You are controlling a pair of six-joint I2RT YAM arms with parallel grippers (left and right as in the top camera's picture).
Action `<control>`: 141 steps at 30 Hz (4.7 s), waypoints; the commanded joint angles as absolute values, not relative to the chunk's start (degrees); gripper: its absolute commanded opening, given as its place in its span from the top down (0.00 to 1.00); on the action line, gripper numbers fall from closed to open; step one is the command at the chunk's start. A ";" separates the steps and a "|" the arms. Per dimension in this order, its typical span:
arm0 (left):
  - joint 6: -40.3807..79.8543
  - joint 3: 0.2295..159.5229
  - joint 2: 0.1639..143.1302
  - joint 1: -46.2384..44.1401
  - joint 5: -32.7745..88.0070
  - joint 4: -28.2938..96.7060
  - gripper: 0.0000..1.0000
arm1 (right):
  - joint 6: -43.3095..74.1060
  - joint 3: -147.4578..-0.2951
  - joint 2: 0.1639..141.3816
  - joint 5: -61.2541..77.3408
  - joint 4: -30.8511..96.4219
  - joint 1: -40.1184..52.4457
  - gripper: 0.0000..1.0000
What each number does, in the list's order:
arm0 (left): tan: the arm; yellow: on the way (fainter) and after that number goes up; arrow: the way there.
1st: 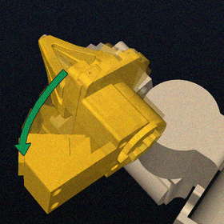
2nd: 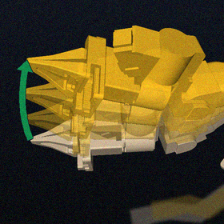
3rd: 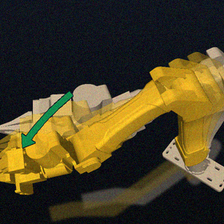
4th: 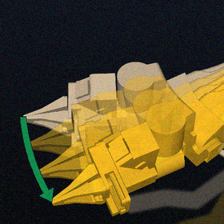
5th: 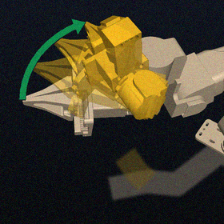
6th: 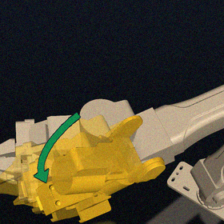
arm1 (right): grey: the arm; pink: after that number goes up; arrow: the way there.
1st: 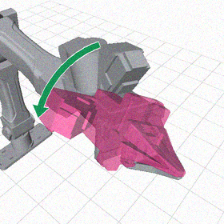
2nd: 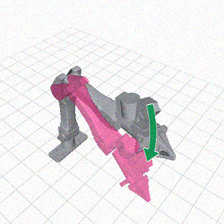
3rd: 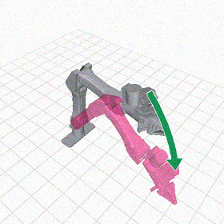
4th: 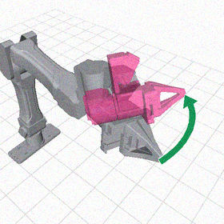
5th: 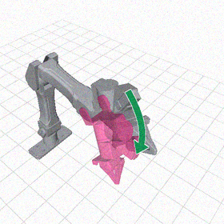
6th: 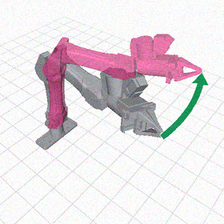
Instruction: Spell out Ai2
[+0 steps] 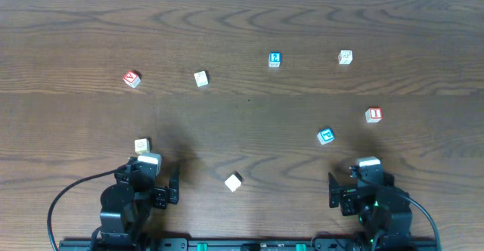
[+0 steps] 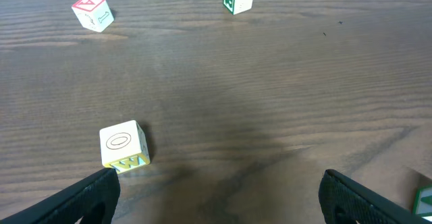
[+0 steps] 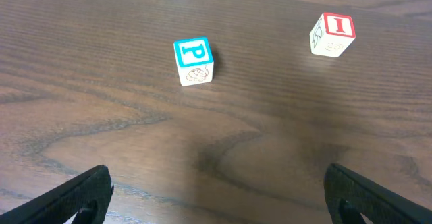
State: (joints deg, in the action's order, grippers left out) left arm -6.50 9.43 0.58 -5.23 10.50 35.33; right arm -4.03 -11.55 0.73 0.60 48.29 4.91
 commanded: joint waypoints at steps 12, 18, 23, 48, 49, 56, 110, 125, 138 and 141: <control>-7.73 9.06 0.21 -4.84 10.76 35.07 0.05 | -4.78 -10.81 0.34 0.86 48.38 4.36 0.01; -7.73 9.06 0.21 -4.84 10.74 35.07 0.04 | -4.78 -10.81 0.34 0.86 48.38 4.36 0.01; -7.73 9.06 0.21 -4.84 10.74 35.07 0.05 | -4.80 -10.81 0.34 0.86 48.38 4.36 0.01; -7.73 9.06 0.21 -4.84 10.74 35.07 0.05 | -4.80 -10.81 0.34 0.86 48.38 4.36 0.01; -7.73 9.06 0.21 -4.84 10.74 35.07 0.05 | -4.80 -10.81 0.34 0.86 48.38 4.36 0.01; -7.73 9.06 0.21 -4.84 10.74 35.07 0.05 | -4.80 -10.81 0.34 0.86 48.38 4.36 0.01; -7.73 9.06 0.21 -4.84 10.76 35.07 0.05 | 32.45 -33.98 43.53 24.18 21.34 -21.17 0.01; -7.73 9.06 0.21 -4.84 10.74 35.07 0.05 | -0.56 -86.26 97.45 13.17 62.52 -21.54 0.12; -7.73 9.06 0.21 -4.84 10.74 35.07 0.04 | -3.36 -95.98 116.25 -3.40 72.82 -11.49 0.17; -7.73 9.06 0.21 -4.84 10.74 35.07 0.05 | -3.33 -95.98 118.56 -4.36 72.86 -10.87 0.21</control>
